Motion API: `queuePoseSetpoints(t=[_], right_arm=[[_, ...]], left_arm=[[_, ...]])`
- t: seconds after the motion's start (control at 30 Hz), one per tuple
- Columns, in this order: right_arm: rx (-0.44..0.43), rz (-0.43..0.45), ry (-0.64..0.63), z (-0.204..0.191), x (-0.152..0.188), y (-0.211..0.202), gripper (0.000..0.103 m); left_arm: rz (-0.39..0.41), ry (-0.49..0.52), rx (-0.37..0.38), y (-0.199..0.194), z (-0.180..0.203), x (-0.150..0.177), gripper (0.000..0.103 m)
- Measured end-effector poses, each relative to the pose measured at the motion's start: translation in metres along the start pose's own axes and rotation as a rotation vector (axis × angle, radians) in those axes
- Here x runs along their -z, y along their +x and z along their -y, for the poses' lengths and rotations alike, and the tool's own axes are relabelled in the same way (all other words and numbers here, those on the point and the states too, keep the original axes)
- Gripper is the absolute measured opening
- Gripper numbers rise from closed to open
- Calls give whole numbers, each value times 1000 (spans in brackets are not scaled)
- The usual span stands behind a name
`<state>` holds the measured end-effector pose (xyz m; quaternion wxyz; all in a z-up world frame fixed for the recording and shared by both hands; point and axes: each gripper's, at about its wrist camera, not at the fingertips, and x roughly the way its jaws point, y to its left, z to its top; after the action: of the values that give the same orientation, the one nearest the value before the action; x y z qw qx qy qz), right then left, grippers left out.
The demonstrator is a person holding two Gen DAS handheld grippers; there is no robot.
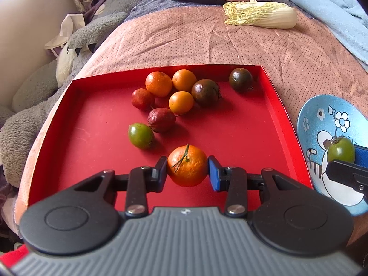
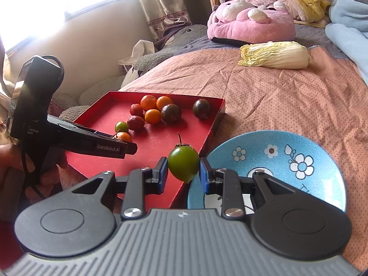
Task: Organize fruits
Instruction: 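Carry the green tomato to the blue plate and open the right gripper while the left gripper grasps the mandarin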
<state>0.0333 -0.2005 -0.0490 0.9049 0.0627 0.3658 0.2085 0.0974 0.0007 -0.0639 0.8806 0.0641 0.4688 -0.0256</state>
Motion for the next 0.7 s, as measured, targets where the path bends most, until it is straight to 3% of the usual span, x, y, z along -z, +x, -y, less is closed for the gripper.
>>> queuePoseSetpoints(t=[0.37,0.7], right_arm=[[168,-9,63,60,24,-27,34],[253,-36,49,82,42,-9,34]], left_arm=[[27,13,9,-5,10,0,40],[45,24,4,-8,14,1,40]])
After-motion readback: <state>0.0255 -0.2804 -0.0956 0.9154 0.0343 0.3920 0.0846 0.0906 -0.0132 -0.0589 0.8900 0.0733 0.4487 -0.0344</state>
